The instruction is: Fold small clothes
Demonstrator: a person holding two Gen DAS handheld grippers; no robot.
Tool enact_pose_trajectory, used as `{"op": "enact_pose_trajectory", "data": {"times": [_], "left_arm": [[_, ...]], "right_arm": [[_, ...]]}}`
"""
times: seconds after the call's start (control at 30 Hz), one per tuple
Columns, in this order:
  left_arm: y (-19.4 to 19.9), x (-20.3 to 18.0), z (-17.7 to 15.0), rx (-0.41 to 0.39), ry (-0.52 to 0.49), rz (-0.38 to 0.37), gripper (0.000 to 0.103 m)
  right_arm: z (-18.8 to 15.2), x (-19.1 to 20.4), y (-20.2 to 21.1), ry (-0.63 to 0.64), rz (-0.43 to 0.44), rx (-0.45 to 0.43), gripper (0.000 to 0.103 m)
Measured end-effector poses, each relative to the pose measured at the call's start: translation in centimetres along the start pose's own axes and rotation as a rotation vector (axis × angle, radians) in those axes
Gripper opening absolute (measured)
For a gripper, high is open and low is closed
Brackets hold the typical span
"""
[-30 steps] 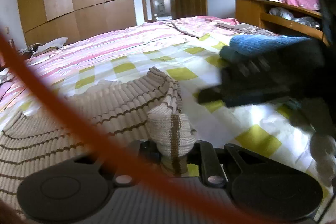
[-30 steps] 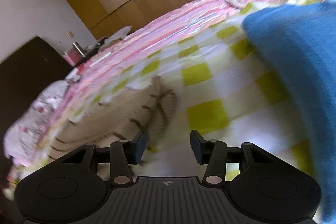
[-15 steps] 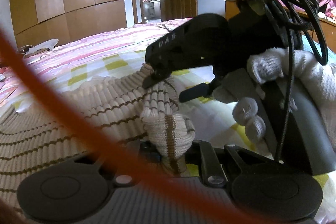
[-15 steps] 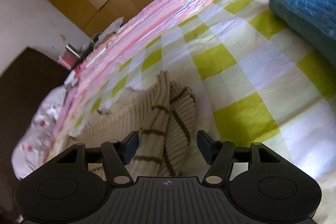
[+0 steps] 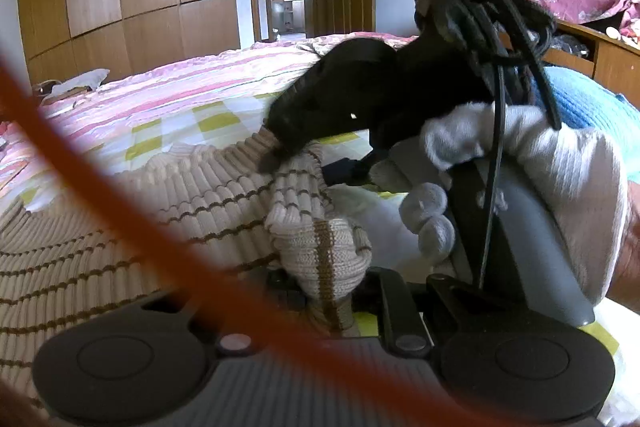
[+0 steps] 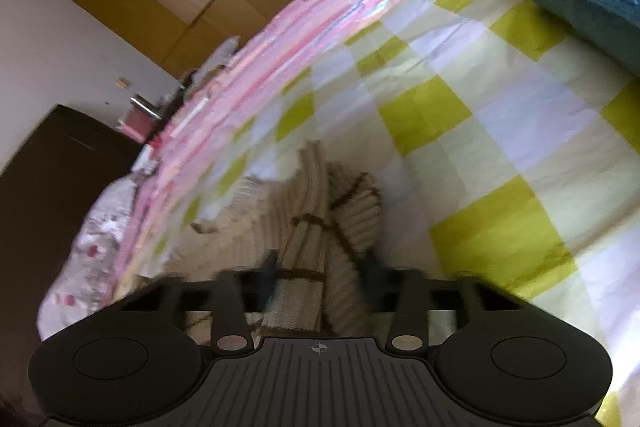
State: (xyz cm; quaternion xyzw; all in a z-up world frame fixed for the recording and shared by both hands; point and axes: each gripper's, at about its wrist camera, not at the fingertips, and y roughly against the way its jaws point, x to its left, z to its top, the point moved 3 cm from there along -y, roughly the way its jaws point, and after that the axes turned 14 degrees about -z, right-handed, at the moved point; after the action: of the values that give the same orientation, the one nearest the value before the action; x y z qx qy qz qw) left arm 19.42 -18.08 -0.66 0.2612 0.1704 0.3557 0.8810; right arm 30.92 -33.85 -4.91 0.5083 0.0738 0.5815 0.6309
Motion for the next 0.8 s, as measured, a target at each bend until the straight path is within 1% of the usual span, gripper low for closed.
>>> {"op": "enact_pose_trajectory", "data": {"times": [0.07,0.13,0.27,0.4,0.57,0.7,0.8], "left_arm": [[0.1,0.0,0.1,0.002,0.014,-0.006,0.022],[0.3,-0.2,0.2,0.002,0.020,-0.012,0.022],[1.4,-0.5,0.4,-0.018,0.039,-0.034,0.021],[3.4,0.3,1.2,-0.070,0.111,-0.085,0.021],[7.4,3.0,2.0,-0.159,0.198,-0.104,0.021],[11.0,6.3,2.0,-0.228,0.264,-0.083,0.021],[13.6,9.4,1.2,-0.270,0.325,-0.053,0.021]], "right_arm": [[0.0,-0.3,0.2,-0.011,0.014,0.003,0.021],[0.0,-0.5,0.8,-0.021,0.024,0.001,0.017],[0.2,-0.7,2.7,-0.053,0.058,-0.012,0.016],[0.6,0.5,4.9,-0.059,0.070,-0.043,0.016],[1.1,5.1,6.9,0.000,0.091,-0.079,0.016],[0.8,10.7,7.3,0.083,0.098,-0.105,0.016],[0.0,14.4,6.5,0.127,0.099,-0.098,0.016]]}}
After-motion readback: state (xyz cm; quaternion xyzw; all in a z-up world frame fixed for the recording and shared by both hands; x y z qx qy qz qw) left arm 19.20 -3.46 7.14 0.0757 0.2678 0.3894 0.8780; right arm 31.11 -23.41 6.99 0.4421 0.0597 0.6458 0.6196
